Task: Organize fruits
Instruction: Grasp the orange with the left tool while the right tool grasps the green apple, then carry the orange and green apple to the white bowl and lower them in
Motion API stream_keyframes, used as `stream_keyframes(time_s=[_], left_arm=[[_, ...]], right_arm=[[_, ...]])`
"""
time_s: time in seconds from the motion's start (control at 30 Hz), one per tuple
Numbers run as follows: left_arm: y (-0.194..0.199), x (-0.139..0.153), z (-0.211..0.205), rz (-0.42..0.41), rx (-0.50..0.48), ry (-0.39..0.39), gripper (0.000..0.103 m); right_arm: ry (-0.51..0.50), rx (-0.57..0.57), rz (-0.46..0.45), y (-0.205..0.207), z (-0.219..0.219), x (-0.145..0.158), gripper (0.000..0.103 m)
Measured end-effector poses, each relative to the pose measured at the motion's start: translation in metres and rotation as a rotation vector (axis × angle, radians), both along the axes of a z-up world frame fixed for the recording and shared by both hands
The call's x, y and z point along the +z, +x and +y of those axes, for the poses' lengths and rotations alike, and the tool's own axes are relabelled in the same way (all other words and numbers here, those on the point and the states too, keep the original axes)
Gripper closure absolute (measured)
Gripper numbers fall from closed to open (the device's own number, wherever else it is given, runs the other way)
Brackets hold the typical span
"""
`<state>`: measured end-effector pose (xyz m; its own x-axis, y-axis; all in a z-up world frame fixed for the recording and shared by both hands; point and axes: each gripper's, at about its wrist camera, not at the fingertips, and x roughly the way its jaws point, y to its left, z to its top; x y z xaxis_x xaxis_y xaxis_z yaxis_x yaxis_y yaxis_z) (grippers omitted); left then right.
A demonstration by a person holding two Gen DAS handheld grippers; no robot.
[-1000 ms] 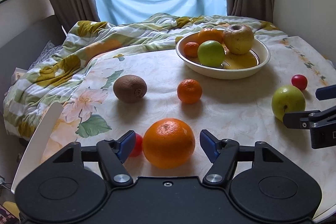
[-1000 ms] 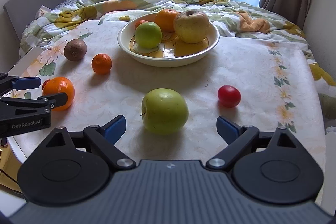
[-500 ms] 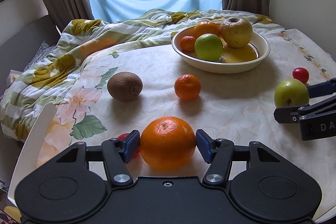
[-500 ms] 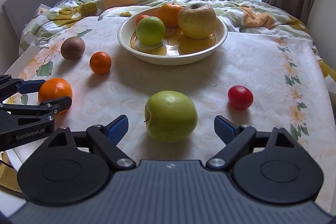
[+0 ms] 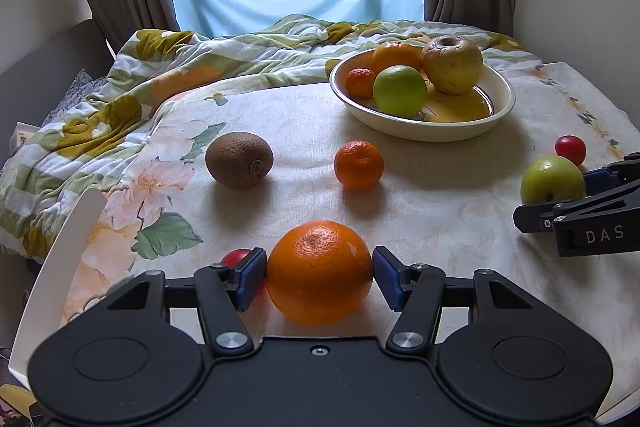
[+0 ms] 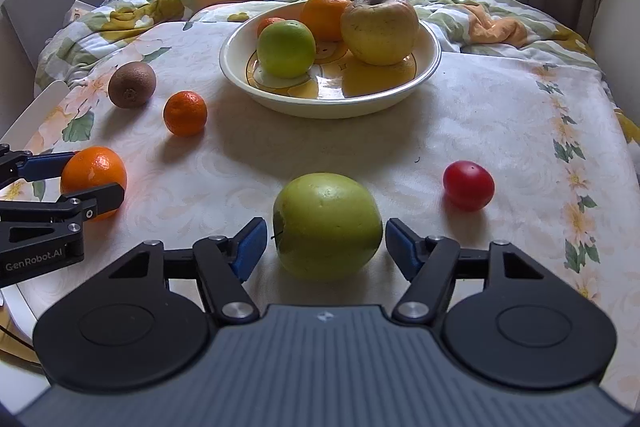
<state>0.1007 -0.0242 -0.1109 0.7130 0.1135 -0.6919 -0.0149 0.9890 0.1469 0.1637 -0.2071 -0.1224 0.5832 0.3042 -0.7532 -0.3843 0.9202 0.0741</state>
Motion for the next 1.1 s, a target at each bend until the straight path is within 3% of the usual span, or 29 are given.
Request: stream_keyframes(time_s=[0.13,0.6,1.1], left_arm=[[0.0,0.0,0.0,0.001,0.004,-0.004,0.041],[-0.011,0.016,-0.001,-0.018,0.02,-0.017,0.041],[-0.016,0.086,-0.01,-0.11,0.0,-0.034,0.041]], right_arm=[[-0.005,-0.002,0.003,0.0,0.0,0.0,0.031],[0.015,-0.008,0.013,-0.01,-0.004,0.01,0.031],[0.046,-0.015,-0.018,-0.024,-0.017,0.062,0.031]])
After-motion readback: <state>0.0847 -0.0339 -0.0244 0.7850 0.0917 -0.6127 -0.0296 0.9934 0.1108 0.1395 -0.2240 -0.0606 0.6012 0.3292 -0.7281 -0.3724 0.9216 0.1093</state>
